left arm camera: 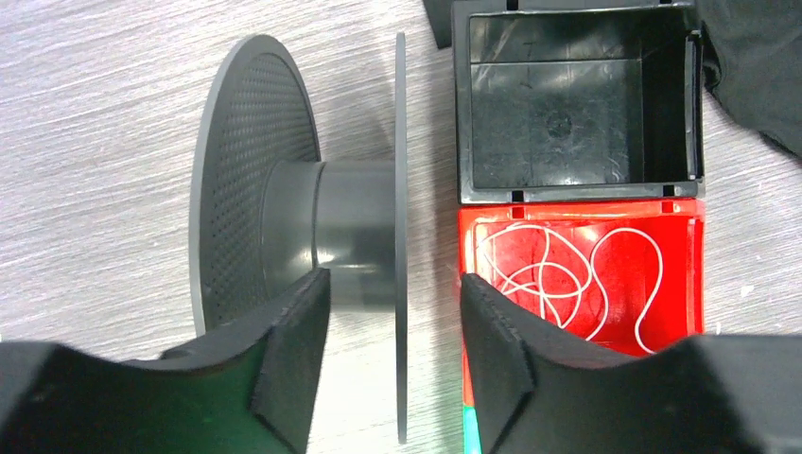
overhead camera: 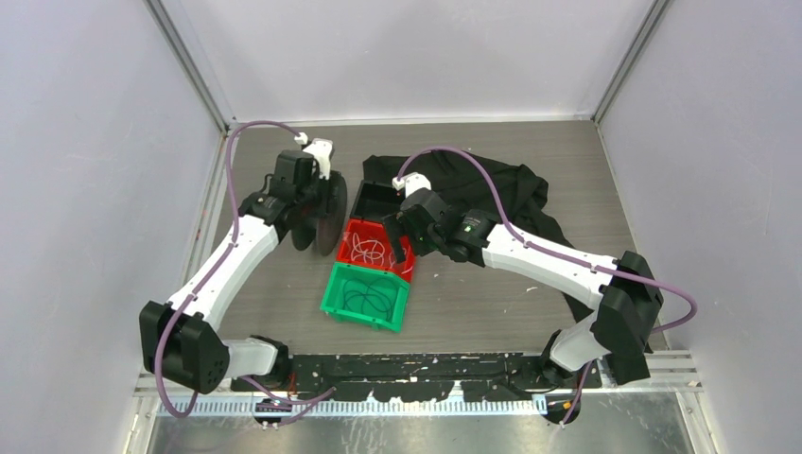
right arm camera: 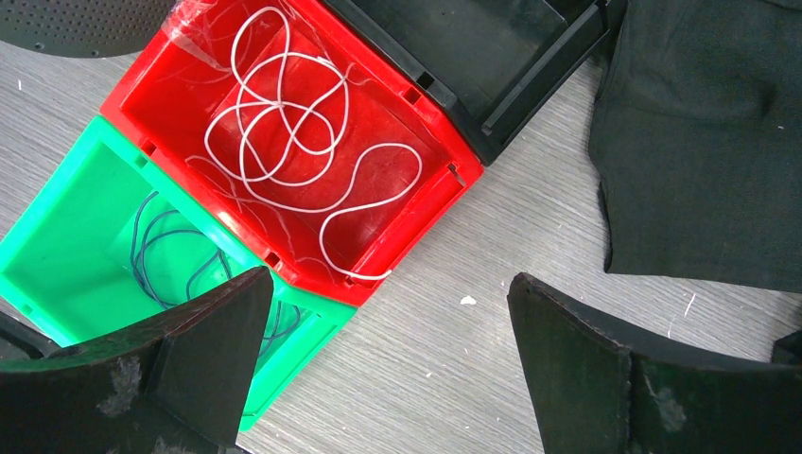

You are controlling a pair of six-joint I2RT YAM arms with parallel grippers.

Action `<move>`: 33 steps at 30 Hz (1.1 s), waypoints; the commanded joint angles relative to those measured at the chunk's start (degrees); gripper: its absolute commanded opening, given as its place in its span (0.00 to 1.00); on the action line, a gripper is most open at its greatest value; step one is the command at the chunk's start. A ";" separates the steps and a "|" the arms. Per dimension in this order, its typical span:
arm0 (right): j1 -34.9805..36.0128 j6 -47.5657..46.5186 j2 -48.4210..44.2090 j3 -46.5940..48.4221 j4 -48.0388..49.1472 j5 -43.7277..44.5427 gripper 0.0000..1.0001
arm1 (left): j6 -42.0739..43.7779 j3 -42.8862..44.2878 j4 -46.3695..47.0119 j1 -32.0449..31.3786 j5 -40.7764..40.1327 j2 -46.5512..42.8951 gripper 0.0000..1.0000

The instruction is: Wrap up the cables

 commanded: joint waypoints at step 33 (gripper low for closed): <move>-0.06 1.25 -0.08 2.55 1.69 0.01 1.00 | -32.21 3.17 -2.78 -4.27 -29.03 -1.71 0.00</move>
